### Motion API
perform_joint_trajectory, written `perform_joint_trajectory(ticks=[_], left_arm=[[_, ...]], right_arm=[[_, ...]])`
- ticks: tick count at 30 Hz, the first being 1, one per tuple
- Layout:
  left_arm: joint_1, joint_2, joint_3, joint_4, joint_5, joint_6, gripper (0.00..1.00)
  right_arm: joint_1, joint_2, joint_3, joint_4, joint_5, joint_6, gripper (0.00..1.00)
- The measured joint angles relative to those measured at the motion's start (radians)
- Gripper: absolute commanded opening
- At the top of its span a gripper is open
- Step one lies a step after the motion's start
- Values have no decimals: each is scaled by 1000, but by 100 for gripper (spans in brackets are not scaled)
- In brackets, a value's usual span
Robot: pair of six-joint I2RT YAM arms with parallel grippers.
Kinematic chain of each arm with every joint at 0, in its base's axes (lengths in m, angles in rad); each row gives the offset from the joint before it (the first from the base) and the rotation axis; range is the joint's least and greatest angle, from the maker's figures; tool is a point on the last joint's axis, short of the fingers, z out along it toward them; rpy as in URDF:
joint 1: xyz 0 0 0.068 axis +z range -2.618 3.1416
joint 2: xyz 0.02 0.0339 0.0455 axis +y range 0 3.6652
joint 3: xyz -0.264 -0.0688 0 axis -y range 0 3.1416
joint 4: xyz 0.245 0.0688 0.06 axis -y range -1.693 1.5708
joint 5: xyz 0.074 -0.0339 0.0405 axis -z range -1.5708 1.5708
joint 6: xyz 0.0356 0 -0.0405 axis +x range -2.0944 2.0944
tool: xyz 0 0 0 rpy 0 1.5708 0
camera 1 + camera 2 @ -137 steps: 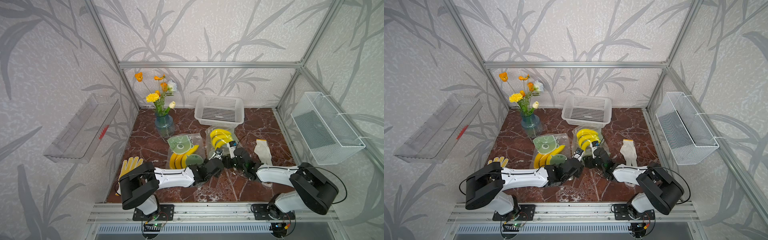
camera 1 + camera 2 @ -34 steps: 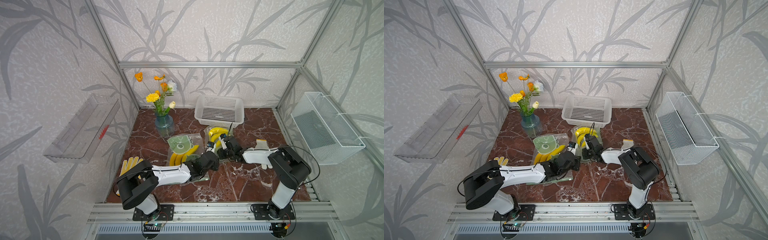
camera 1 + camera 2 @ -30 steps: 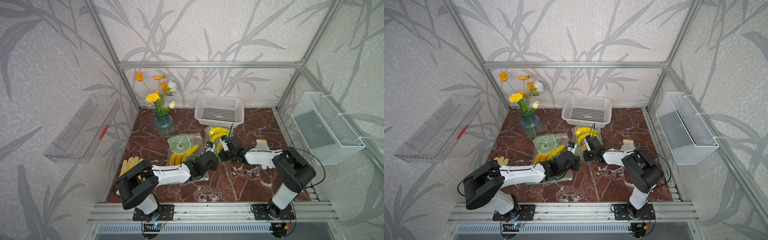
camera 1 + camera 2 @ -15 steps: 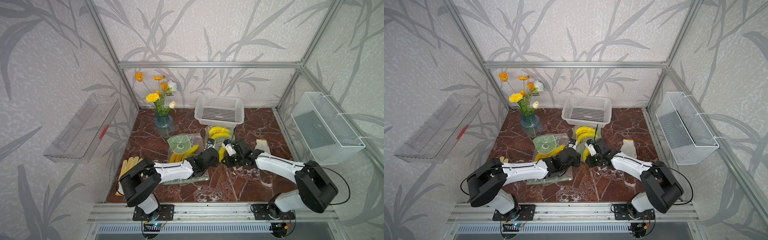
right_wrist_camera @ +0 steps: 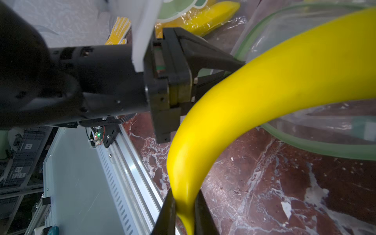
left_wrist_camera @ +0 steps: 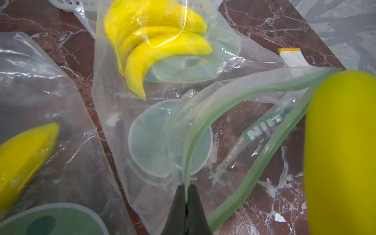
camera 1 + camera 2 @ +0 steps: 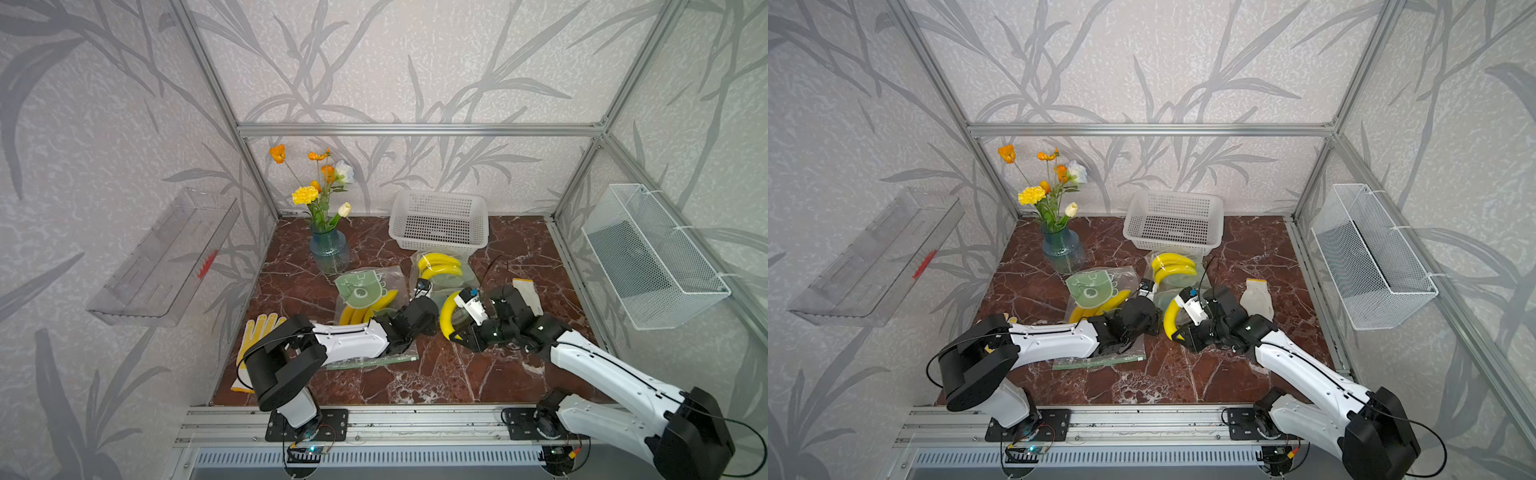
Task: Open the zip-top bag and take out the banana
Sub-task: Pick up the banana from the zipper food storage bag.
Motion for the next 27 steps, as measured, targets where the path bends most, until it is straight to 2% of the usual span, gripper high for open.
perform_joint_trajectory(ticks=[7,12,17,27], left_arm=[[0,0,3,1,20,7,0],[0,16,15,7,53,8,0],[0,19,17,10,87,19,0],[0,19,17,16,155,53,0]], right_arm=[[-30,-160,-6,-63,-23,-8,15],[-115,-194,50,-78,-24,-14,15],[-207,-76,164,-47,-32,-39,14],[-282,259,423,48,-13,-108,15]])
